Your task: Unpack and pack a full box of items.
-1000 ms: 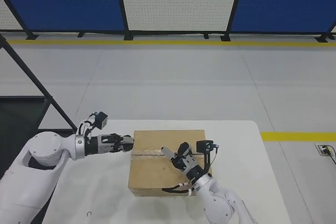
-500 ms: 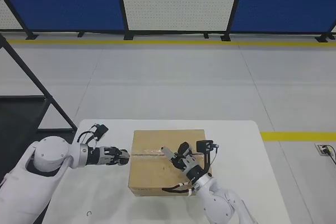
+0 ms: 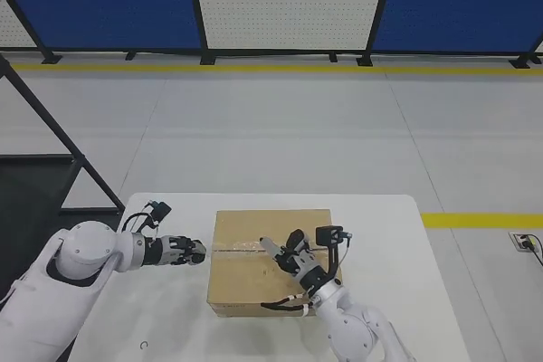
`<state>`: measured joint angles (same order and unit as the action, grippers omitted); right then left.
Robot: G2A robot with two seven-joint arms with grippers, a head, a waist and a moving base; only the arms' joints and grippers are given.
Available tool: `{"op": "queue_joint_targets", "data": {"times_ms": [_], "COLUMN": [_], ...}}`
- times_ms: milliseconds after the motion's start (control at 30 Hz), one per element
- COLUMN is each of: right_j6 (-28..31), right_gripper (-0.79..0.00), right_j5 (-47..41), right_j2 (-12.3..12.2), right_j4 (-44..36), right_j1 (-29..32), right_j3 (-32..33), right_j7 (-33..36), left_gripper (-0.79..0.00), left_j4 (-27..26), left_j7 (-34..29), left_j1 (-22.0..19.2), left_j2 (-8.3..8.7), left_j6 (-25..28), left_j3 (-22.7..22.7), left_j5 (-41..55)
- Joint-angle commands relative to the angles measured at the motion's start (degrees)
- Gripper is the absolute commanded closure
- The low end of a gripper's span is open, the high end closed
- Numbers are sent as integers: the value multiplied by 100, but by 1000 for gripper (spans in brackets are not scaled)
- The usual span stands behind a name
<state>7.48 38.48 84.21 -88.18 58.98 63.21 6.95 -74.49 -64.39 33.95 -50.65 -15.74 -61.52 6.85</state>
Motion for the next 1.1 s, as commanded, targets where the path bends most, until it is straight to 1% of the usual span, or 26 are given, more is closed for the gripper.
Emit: {"op": "queue_joint_targets", "data": {"times_ms": [0, 300, 533, 600, 733, 833, 900, 933, 967, 1067], "right_j6": [-2, -10, 22, 35, 67, 84, 102, 110, 121, 128], "right_gripper": [-785, -785, -785, -785, -785, -785, -785, -785, -785, -785], "right_j5": [9, 4, -2, -1, -13, -26, -20, -19, -26, -37], "right_j2": [2, 10, 10, 10, 10, 11, 11, 12, 12, 12], "right_j4": [-2, -4, -8, -5, 11, 20, 24, 31, 37, 54], "right_j1": [-2, -3, -4, 1, 3, 1, -3, -3, -2, 3], "right_j3": [1, 16, 41, 49, 67, 73, 75, 78, 78, 90], "right_j7": [2, 11, 40, 34, 42, 49, 50, 44, 43, 47], "left_gripper": [0, 0, 0, 0, 0, 0, 0, 0, 0, 0], "left_j4": [61, 131, 174, 93, -256, -661, -874, -951, -970, -948], "left_j7": [48, 42, 71, 110, 385, 670, 820, 799, 767, 800], "left_j1": [-53, -235, -332, -334, -201, 30, 197, 279, 332, 360], "left_j2": [-28, -114, -126, -93, 8, 58, 69, 53, 46, 5], "left_j6": [-58, -139, -349, -414, -419, -228, -15, 117, 240, 400], "left_j3": [88, 343, 417, 316, -132, -541, -698, -754, -773, -588], "left_j5": [-27, -125, -372, -455, -385, 35, 277, 639, 807, 797]}}
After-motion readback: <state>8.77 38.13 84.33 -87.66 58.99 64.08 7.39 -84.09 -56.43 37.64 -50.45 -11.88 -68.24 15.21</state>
